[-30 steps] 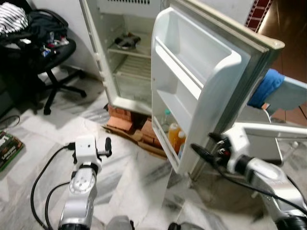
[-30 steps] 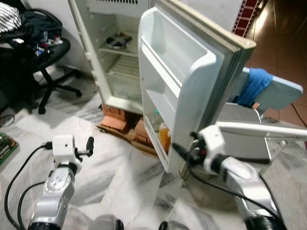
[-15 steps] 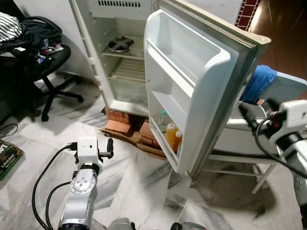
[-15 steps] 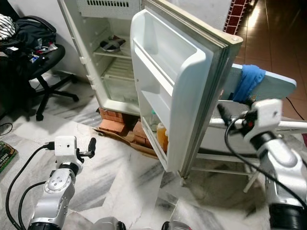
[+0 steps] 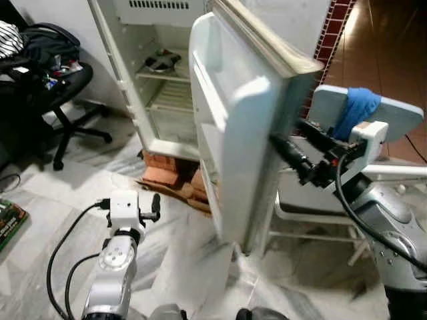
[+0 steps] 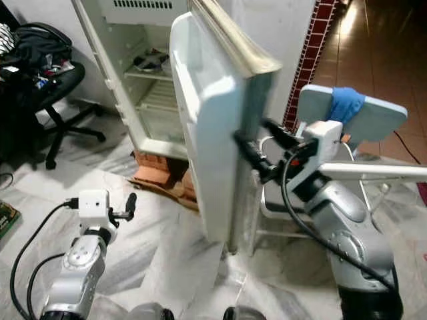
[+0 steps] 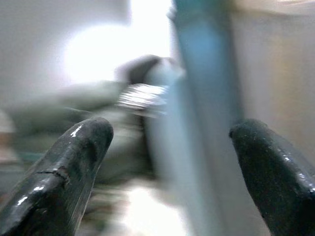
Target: Restocking fridge
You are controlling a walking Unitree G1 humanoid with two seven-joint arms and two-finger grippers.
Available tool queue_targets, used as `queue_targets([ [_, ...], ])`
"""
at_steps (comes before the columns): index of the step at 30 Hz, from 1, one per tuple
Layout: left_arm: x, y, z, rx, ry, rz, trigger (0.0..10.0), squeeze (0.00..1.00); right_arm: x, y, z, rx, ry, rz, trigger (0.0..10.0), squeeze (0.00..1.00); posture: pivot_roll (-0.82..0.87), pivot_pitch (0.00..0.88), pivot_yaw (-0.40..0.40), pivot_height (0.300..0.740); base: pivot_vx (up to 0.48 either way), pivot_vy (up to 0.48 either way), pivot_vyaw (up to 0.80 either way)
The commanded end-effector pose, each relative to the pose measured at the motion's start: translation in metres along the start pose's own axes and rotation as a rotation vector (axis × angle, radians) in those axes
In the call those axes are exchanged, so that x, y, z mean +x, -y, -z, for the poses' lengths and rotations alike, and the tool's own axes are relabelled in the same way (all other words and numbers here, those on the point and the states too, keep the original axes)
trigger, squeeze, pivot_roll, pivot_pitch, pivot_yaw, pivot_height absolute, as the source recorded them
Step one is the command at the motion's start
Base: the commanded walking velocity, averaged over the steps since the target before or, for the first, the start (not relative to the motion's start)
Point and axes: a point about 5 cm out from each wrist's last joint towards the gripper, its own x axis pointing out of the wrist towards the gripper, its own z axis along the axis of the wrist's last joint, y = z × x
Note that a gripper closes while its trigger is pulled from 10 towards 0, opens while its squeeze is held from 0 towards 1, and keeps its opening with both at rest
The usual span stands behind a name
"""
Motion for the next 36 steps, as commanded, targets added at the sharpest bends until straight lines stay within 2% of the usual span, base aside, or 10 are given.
queue_targets([
  [1, -0.001, -0.003, 0.001, 0.006, -0.01, 0.001, 10.0, 0.0, 0.012, -0.036, -0.006, 0.079, 0.03, -0.208, 10.0, 0.0, -0.02, 0.038, 0.046, 0.74, 0.0, 0.0, 0.0],
  [4, 0.001, -0.001, 0.0, 0.001, -0.006, 0.005, 10.0, 0.0, 0.012, -0.033, 0.013, 0.062, -0.037, -0.151, 10.0, 0.0, -0.02, 0.035, 0.045, 0.74, 0.0, 0.0, 0.0],
  [5, 0.002, 0.001, -0.002, -0.009, 0.004, 0.01, 10.0, 0.0, 0.006, -0.018, 0.036, 0.024, -0.133, -0.035, 10.0, 0.0, -0.02, 0.034, 0.046, 0.74, 0.0, 0.0, 0.0],
  [8, 0.002, 0.002, -0.002, -0.005, 0.006, 0.006, 10.0, 0.0, -0.005, 0.005, 0.062, -0.056, -0.229, 0.149, 10.0, 0.0, -0.02, 0.033, 0.044, 0.74, 0.0, 0.0, 0.0],
  [10, 0.003, 0.002, -0.002, -0.002, 0.005, 0.004, 10.0, 0.0, -0.008, 0.009, 0.065, -0.073, -0.246, 0.182, 10.0, 0.0, -0.02, 0.033, 0.044, 0.74, 0.0, 0.0, 0.0],
  [12, 0.002, 0.002, -0.001, -0.015, -0.001, 0.008, 10.0, 0.0, -0.019, 0.019, 0.078, -0.107, -0.257, 0.313, 10.0, 0.0, -0.02, 0.026, 0.036, 0.74, 0.0, 0.0, 0.0],
  [13, 0.002, 0.002, 0.0, -0.028, 0.002, 0.008, 10.0, 0.0, -0.027, 0.026, 0.087, -0.132, -0.258, 0.447, 10.0, 0.0, -0.02, 0.024, 0.033, 0.74, 0.0, 0.341, 0.0],
  [16, 0.003, 0.003, -0.002, -0.017, 0.015, 0.008, 10.0, 0.0, -0.033, 0.033, 0.092, -0.18, -0.251, 0.583, 10.0, 0.0, -0.01, 0.017, 0.027, 0.74, 0.0, 0.434, 0.0],
  [29, 0.013, 0.006, -0.017, 0.081, 0.127, 0.025, 10.0, 0.0, -0.036, 0.033, 0.11, -0.295, -0.223, 0.673, 10.0, 0.0, -0.03, 0.005, 0.02, 0.74, 0.0, 0.48, 0.0],
  [36, 0.014, 0.004, -0.019, 0.082, 0.141, 0.03, 10.0, 0.0, -0.034, 0.038, 0.112, -0.286, -0.216, 0.694, 10.0, 0.0, -0.02, 0.006, 0.017, 0.74, 0.0, 0.48, -0.34],
])
